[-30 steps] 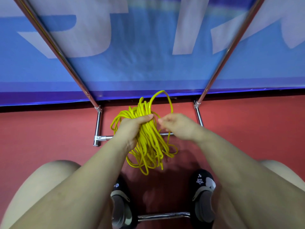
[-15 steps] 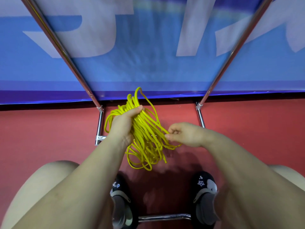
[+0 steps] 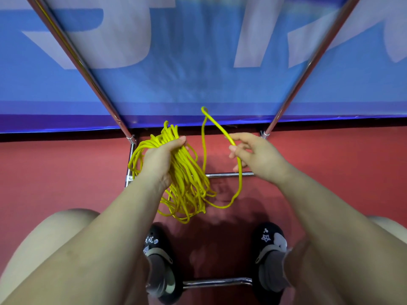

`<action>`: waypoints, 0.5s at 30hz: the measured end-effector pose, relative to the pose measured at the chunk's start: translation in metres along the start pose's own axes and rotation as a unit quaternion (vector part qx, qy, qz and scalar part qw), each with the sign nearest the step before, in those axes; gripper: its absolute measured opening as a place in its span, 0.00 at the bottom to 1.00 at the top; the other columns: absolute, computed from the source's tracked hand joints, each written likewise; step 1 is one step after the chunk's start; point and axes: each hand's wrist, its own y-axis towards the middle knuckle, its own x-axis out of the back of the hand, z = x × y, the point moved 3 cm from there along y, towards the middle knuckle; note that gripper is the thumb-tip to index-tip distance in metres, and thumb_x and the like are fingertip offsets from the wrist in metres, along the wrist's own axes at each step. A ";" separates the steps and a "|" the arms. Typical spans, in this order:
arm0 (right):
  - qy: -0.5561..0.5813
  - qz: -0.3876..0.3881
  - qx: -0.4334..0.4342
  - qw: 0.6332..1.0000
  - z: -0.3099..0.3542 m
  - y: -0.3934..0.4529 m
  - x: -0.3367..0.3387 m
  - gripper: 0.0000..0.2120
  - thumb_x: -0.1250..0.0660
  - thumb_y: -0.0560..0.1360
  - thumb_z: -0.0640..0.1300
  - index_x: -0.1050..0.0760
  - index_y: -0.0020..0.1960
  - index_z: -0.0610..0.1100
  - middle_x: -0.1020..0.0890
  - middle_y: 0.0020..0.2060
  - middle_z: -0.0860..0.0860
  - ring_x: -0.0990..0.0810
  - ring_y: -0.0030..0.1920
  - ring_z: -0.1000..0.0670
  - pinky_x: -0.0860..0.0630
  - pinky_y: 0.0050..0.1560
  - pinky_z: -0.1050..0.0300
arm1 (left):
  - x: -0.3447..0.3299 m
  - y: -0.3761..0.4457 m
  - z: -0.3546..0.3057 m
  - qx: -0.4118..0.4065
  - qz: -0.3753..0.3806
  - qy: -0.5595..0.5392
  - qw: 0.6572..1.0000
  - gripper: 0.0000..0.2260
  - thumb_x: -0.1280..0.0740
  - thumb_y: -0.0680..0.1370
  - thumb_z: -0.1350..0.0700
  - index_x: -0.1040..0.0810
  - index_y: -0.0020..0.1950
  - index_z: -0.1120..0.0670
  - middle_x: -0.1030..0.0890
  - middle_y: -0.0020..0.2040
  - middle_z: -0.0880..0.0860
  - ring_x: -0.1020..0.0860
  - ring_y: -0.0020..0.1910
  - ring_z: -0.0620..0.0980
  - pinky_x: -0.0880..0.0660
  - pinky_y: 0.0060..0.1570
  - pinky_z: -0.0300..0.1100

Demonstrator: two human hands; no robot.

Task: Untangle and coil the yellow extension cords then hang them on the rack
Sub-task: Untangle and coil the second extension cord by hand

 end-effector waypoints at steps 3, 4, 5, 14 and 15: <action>-0.012 0.022 0.024 0.999 0.005 -0.004 -0.008 0.14 0.37 0.77 0.39 0.27 0.62 0.45 0.24 0.35 0.53 0.23 0.28 0.50 0.21 0.42 0.39 | -0.005 -0.001 0.005 0.019 0.023 0.000 1.000 0.03 0.29 0.72 0.62 0.22 0.42 0.60 0.21 0.30 0.55 0.21 0.27 0.50 0.24 0.28 0.40; -0.017 0.032 0.026 0.999 0.006 -0.005 -0.011 0.14 0.37 0.77 0.39 0.27 0.62 0.44 0.25 0.35 0.53 0.23 0.27 0.50 0.21 0.40 0.40 | -0.007 -0.001 0.007 0.025 0.029 0.002 0.999 0.03 0.29 0.72 0.62 0.22 0.42 0.61 0.21 0.30 0.55 0.21 0.27 0.50 0.24 0.27 0.40; -0.021 0.038 0.026 0.999 0.007 -0.006 -0.013 0.13 0.37 0.77 0.39 0.26 0.61 0.44 0.25 0.35 0.53 0.23 0.27 0.51 0.22 0.39 0.41 | -0.009 -0.002 0.009 0.031 0.033 0.003 0.999 0.04 0.29 0.72 0.61 0.22 0.42 0.61 0.21 0.30 0.55 0.21 0.27 0.50 0.24 0.27 0.40; -0.028 0.086 0.017 0.996 0.007 -0.009 -0.020 0.09 0.37 0.77 0.37 0.24 0.55 0.38 0.25 0.36 0.50 0.26 0.24 0.61 0.29 0.33 0.68 | -0.015 -0.002 0.012 0.063 0.047 -0.029 0.997 0.08 0.29 0.73 0.54 0.21 0.39 0.58 0.21 0.32 0.54 0.20 0.29 0.52 0.21 0.31 0.46; -0.032 0.094 0.014 0.995 0.006 -0.010 -0.020 0.08 0.37 0.77 0.37 0.23 0.55 0.40 0.24 0.38 0.48 0.26 0.25 0.61 0.28 0.35 0.66 | -0.014 -0.001 0.011 0.065 0.044 -0.031 0.996 0.09 0.29 0.72 0.53 0.22 0.39 0.58 0.21 0.33 0.54 0.20 0.29 0.53 0.21 0.32 0.47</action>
